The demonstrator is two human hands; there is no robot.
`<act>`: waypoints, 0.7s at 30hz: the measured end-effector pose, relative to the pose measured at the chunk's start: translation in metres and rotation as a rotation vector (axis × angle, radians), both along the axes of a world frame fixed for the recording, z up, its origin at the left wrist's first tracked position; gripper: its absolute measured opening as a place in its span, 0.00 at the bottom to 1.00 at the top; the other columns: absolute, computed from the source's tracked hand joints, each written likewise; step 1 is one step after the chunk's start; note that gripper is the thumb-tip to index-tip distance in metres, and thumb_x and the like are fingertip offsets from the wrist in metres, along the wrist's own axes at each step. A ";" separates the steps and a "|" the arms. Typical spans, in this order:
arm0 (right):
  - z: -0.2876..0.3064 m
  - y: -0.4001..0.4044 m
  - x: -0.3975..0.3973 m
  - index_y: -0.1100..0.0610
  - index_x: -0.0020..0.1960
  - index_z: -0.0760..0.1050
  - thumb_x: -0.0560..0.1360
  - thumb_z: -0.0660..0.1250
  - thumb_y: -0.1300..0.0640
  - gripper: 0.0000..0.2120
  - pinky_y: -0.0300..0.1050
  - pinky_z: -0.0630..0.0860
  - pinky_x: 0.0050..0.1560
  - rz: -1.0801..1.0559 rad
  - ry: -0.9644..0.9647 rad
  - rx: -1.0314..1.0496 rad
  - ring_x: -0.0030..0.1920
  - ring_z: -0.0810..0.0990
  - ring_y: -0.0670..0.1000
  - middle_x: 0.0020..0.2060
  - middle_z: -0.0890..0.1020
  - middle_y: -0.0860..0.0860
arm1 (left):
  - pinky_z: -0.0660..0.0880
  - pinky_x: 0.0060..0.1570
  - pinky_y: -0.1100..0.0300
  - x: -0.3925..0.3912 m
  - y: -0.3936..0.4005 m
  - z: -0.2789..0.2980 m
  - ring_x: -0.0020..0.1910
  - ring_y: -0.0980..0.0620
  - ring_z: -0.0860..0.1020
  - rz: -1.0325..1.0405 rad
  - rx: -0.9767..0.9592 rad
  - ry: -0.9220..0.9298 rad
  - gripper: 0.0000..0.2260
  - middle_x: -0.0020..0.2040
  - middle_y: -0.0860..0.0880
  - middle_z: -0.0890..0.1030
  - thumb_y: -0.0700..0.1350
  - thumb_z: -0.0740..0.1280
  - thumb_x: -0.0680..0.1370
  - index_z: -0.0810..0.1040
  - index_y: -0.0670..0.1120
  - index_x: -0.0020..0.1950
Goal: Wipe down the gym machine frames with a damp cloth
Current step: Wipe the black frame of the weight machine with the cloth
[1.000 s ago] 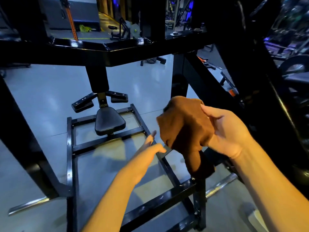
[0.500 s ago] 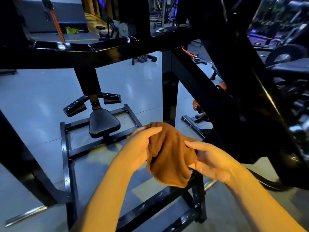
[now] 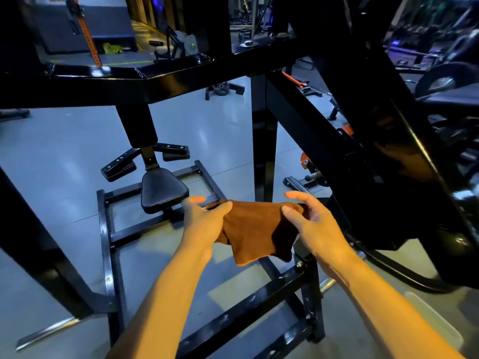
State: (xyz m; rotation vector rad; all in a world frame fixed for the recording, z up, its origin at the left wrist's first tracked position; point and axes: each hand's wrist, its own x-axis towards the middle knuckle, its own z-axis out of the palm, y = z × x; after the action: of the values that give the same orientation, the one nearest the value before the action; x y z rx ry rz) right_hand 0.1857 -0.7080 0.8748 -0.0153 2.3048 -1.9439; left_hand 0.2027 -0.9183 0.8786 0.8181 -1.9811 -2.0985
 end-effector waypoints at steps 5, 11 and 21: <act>-0.002 0.012 -0.012 0.48 0.66 0.74 0.76 0.76 0.57 0.21 0.31 0.74 0.44 0.203 0.078 0.516 0.52 0.81 0.48 0.50 0.80 0.45 | 0.83 0.34 0.53 0.005 -0.011 -0.003 0.48 0.48 0.82 -0.351 -0.187 -0.010 0.24 0.56 0.47 0.79 0.34 0.72 0.78 0.74 0.56 0.68; -0.002 0.018 -0.017 0.49 0.47 0.75 0.78 0.73 0.46 0.09 0.35 0.67 0.48 0.053 0.402 0.857 0.55 0.70 0.48 0.51 0.71 0.48 | 0.75 0.63 0.45 0.001 -0.012 -0.016 0.65 0.47 0.72 -0.465 -0.783 -0.013 0.03 0.61 0.48 0.75 0.48 0.70 0.80 0.82 0.57 0.50; 0.002 -0.002 -0.005 0.48 0.49 0.75 0.81 0.70 0.46 0.08 0.32 0.73 0.43 -0.256 0.517 0.473 0.44 0.78 0.39 0.43 0.78 0.42 | 0.83 0.49 0.40 -0.003 0.010 0.014 0.47 0.41 0.85 -0.461 -0.371 -0.002 0.17 0.48 0.39 0.85 0.56 0.65 0.83 0.81 0.42 0.55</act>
State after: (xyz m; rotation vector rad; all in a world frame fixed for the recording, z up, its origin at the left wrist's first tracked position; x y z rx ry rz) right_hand 0.1805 -0.7097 0.8765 -0.2084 3.2002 -1.5708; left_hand 0.1993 -0.9087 0.8925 0.3166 -2.6451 -1.8169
